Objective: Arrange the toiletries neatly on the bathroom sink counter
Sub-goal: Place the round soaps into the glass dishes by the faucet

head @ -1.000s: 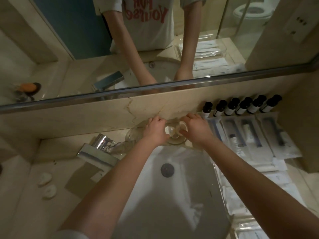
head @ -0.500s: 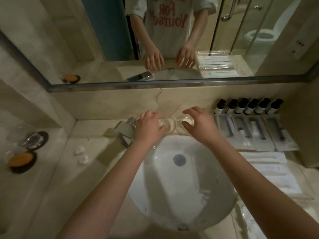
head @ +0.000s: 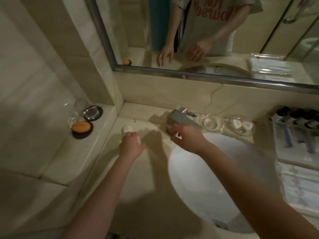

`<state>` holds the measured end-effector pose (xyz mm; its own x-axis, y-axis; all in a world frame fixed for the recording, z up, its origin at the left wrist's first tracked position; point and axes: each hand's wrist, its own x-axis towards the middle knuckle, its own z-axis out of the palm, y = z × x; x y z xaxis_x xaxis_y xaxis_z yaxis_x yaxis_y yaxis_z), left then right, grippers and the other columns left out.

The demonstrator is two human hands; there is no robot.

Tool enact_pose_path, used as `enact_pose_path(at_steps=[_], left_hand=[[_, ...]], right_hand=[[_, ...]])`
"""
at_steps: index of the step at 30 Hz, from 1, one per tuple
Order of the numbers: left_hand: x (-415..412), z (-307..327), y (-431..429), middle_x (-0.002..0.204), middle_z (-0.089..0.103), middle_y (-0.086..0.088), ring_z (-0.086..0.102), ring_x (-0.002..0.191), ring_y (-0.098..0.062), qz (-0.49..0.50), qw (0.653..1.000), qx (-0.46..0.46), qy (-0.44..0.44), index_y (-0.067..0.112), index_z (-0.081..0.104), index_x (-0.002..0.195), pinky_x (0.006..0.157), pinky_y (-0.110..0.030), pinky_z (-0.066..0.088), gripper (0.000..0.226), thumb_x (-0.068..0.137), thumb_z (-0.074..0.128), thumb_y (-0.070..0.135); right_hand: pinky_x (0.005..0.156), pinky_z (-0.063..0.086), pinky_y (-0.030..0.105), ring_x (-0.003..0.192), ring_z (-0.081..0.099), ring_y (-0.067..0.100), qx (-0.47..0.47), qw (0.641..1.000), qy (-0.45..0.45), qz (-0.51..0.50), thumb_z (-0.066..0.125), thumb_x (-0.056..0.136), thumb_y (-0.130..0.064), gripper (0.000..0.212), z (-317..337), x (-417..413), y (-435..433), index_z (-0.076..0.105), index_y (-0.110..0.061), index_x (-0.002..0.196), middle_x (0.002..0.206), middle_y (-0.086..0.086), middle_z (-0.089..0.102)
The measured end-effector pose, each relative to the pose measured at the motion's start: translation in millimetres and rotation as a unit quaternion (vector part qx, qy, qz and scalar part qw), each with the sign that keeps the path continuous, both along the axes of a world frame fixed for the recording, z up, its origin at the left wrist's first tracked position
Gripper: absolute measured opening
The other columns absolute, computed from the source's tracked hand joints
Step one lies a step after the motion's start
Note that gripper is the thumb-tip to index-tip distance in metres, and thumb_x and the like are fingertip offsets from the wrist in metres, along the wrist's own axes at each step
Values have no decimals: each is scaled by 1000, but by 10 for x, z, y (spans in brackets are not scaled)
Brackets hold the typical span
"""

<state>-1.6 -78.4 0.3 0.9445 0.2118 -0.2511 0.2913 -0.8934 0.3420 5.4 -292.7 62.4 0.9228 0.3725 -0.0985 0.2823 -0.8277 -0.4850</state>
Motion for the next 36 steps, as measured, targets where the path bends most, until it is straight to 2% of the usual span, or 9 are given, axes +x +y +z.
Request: enact_pose_path(at_steps=[4, 8, 12, 16, 20, 23, 26, 29, 36], left_hand=[[209, -221, 354, 134, 42, -15, 45, 121, -35, 75, 995, -26, 62, 14, 42, 135, 99, -43, 43, 66, 80, 64, 43], [392, -406, 482, 135, 40, -13, 48, 118, -32, 108, 990, -59, 72, 17, 43, 133, 99, -43, 44, 65, 78, 67, 44], [465, -554, 468, 142, 34, -12, 45, 121, -31, 107, 986, -120, 41, 10, 39, 137, 103, -38, 39, 59, 87, 61, 31], [484, -621, 573, 130, 49, -8, 52, 91, -15, 84, 988, -128, 7, 11, 47, 129, 79, -25, 44, 42, 91, 52, 29], [470, -523, 760, 121, 52, -8, 56, 104, -24, 72, 991, -113, 1, 9, 51, 125, 83, -29, 47, 37, 91, 54, 24], [422, -402, 945, 127, 48, -10, 49, 113, -25, 85, 990, -100, -50, 9, 53, 121, 86, -28, 40, 40, 85, 62, 22], [370, -340, 1127, 110, 53, -7, 52, 99, -24, 100, 984, -116, -95, 11, 59, 107, 74, -25, 34, 34, 78, 68, 25], [334, -291, 1230, 105, 56, -7, 53, 92, -20, 113, 978, -134, -114, 12, 59, 106, 74, -26, 41, 33, 78, 70, 25], [260, -200, 1302, 116, 56, -5, 55, 103, -20, 116, 977, -145, -106, 11, 56, 122, 89, -31, 48, 48, 80, 71, 26]], right_hand=[[84, 49, 32, 101, 61, 22, -48, 997, 39, 45, 57, 89, -28, 31, -78, 251, 475, 60, -18, 118, 113, 3, 66], [85, 51, 34, 107, 59, 22, -120, 988, 41, 90, 53, 91, -31, 33, -143, 510, 778, 56, -22, 122, 120, 1, 62], [88, 49, 35, 113, 55, 22, -161, 980, 38, 113, 52, 92, -32, 36, -177, 749, 1002, 52, -22, 127, 126, 1, 58], [89, 49, 36, 110, 56, 23, -158, 978, 51, 127, 54, 92, -31, 39, -288, 955, 1207, 51, -20, 129, 124, 5, 59], [94, 45, 35, 116, 54, 24, -152, 977, 68, 129, 57, 90, -30, 46, -492, 1145, 1466, 47, -19, 133, 131, 6, 56], [93, 45, 36, 118, 53, 27, -140, 977, 80, 136, 58, 89, -30, 54, -661, 1231, 1698, 39, -19, 139, 136, 9, 49], [90, 47, 39, 114, 54, 31, -157, 971, 70, 168, 61, 86, -33, 64, -850, 1248, 1899, 33, -22, 142, 135, 11, 42], [89, 48, 40, 115, 50, 31, -183, 965, 65, 178, 67, 82, -31, 71, -1031, 1247, 2036, 32, -24, 143, 134, 11, 39], [83, 47, 40, 101, 54, 36, -142, 977, 68, 146, 43, 94, -26, 37, -1185, 1200, 2117, 50, -13, 127, 118, 15, 45]])
